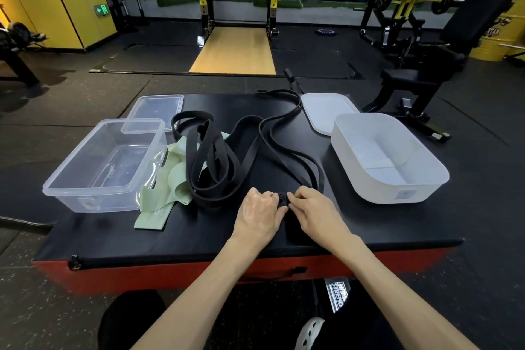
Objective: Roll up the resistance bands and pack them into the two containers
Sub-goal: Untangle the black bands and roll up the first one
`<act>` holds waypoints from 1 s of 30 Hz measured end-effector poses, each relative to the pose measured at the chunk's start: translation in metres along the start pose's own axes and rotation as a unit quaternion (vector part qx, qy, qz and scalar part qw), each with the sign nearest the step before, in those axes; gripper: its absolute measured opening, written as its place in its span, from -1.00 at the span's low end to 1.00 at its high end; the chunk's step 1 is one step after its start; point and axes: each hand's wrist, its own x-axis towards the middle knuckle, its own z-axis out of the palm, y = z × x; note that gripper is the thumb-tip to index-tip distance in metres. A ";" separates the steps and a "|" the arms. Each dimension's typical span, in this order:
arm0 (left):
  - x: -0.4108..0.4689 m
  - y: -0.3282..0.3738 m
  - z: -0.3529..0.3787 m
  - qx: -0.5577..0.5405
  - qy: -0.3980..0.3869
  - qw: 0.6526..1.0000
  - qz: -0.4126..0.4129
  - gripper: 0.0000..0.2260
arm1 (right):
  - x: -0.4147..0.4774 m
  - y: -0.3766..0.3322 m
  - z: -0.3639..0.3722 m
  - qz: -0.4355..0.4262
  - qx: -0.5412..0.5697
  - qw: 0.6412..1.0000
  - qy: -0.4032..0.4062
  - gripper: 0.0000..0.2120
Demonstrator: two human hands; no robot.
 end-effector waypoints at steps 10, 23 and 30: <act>0.046 -0.041 -0.018 -0.043 -0.238 0.954 0.179 -0.38 | 0.002 0.003 0.002 -0.045 -0.032 0.998 -0.003 -0.78; 0.027 -0.035 -0.014 0.038 -0.163 0.969 0.182 -0.57 | -0.002 0.007 -0.006 -0.013 -0.019 0.999 -0.033 -0.72; 0.009 -0.022 0.001 0.054 -0.075 0.991 0.100 -0.55 | 0.002 0.011 -0.007 -0.036 -0.079 0.996 -0.038 -0.70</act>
